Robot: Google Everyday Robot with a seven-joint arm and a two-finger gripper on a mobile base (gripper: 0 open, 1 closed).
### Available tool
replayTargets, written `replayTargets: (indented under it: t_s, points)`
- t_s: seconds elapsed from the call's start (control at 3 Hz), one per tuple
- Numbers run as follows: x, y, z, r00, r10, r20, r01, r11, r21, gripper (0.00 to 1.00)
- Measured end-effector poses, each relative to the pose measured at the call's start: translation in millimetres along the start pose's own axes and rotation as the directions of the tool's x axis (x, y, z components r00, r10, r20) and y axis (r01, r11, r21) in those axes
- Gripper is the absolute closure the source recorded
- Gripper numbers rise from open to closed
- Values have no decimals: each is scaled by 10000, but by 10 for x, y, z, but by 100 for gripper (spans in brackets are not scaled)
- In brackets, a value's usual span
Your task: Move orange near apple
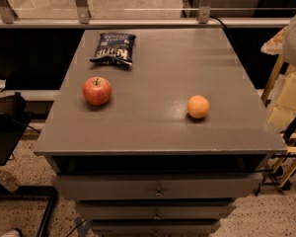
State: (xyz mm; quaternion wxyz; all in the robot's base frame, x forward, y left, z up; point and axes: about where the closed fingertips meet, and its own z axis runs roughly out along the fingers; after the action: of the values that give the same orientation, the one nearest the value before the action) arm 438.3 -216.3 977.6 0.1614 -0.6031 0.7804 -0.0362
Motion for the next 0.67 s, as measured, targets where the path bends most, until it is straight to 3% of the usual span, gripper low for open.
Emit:
replayTargets:
  t_s: [0.33, 0.67]
  points:
    - [0, 0, 0, 10000, 0, 1, 0, 10000, 2, 0]
    - [-43, 77, 218, 9926, 961, 741, -940, 9951, -312, 0]
